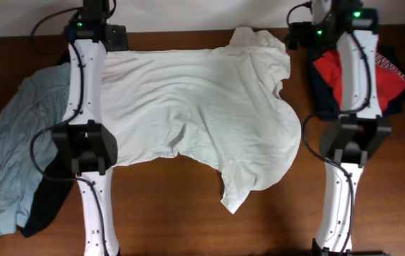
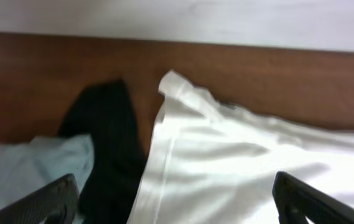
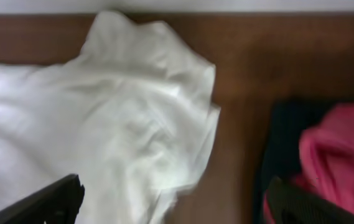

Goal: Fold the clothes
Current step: 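Lower the spread t-shirt flat onto the table with both grippers, then release the t-shirt and move both grippers to its lower edge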

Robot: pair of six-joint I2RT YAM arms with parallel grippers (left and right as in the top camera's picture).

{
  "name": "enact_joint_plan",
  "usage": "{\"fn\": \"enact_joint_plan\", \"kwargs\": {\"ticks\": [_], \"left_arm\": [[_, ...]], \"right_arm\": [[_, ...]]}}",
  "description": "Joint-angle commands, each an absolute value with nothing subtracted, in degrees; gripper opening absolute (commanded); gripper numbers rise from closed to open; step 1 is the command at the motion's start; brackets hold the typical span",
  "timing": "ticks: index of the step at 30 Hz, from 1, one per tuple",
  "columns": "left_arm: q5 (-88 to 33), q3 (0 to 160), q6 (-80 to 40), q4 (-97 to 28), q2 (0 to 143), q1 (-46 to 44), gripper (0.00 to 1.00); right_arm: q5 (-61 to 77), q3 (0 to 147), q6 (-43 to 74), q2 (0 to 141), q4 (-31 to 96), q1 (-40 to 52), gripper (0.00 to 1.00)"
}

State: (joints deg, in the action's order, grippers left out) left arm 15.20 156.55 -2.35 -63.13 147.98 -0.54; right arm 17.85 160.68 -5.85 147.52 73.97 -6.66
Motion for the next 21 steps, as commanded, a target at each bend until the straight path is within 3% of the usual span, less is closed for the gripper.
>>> {"fn": "enact_joint_plan", "kwargs": {"ticks": [1, 9, 13, 21], "left_arm": [[11.2, 157.7, -1.6, -67.4, 137.1, -0.7, 0.99], [8.6, 157.7, -5.0, -85.8, 125.9, -0.7, 0.99], [8.6, 157.7, -13.1, -95.5, 121.8, -0.7, 0.99], [3.9, 154.8, -13.8, -96.7, 114.0, -0.7, 0.99]], "right_arm": [[22.6, 164.6, -5.1, 138.6, 78.8, -7.4, 0.99], [21.9, 164.7, -5.1, 129.3, 96.0, -7.5, 0.99], [22.1, 163.8, -2.4, 125.6, 97.3, -7.0, 0.98], [16.5, 159.6, 1.0, 117.3, 97.3, -3.3, 0.98]]}}
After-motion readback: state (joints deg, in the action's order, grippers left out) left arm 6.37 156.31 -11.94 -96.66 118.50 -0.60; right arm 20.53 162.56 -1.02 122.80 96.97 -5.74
